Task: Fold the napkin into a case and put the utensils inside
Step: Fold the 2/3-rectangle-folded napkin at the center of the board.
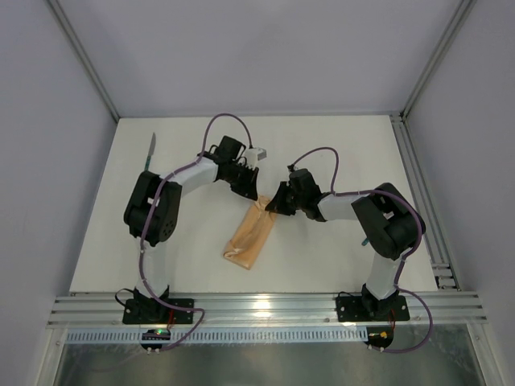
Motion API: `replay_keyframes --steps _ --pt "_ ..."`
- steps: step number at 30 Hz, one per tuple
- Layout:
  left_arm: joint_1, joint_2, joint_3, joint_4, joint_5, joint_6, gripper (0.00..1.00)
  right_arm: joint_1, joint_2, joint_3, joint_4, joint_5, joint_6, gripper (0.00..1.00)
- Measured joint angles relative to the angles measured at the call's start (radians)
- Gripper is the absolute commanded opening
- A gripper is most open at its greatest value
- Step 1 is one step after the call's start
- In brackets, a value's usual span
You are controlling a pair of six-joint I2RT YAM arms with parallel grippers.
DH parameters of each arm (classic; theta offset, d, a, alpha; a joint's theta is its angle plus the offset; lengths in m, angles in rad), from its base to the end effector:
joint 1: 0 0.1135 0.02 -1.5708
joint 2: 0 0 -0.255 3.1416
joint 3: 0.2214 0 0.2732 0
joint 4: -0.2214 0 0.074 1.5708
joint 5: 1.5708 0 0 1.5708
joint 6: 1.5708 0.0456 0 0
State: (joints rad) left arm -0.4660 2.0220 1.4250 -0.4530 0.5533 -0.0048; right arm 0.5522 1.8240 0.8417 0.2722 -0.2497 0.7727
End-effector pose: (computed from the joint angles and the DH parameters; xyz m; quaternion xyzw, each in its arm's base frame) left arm 0.3836 -0.2198 0.1449 0.2809 0.8889 -0.3144 0.1793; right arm 0.3103 0.2044 0.0949 0.0476 0.9020 0.3438 0.2568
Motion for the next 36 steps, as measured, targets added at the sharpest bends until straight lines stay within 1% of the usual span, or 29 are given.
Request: replay_keyframes --steps 10,12,14,17,25,30,34,36 --pt "-0.069 0.000 0.000 0.001 0.054 -0.029 0.00 0.000 0.000 0.000 -0.001 -0.001 0.000 0.06" --pt "-0.069 0.000 0.000 0.001 0.060 -0.040 0.00 0.000 0.000 0.001 -0.002 -0.003 0.001 0.09" --pt "-0.067 0.000 0.000 0.001 0.059 -0.045 0.00 0.000 0.000 0.006 -0.013 -0.005 0.000 0.16" --pt "-0.066 0.000 0.000 0.002 0.053 -0.045 0.00 0.000 -0.001 0.024 -0.042 -0.002 -0.013 0.22" --pt "-0.066 0.002 0.000 0.009 0.037 -0.051 0.00 0.000 -0.100 0.078 -0.211 0.035 -0.103 0.31" --pt "-0.066 0.011 0.000 0.011 0.033 -0.064 0.00 -0.004 -0.145 0.099 -0.290 0.055 -0.153 0.33" --pt "-0.066 0.011 0.000 0.012 0.031 -0.066 0.00 -0.025 -0.162 0.089 -0.330 0.069 -0.176 0.42" --pt "-0.066 0.011 0.000 0.012 0.030 -0.066 0.00 -0.046 -0.169 0.082 -0.342 0.076 -0.184 0.43"
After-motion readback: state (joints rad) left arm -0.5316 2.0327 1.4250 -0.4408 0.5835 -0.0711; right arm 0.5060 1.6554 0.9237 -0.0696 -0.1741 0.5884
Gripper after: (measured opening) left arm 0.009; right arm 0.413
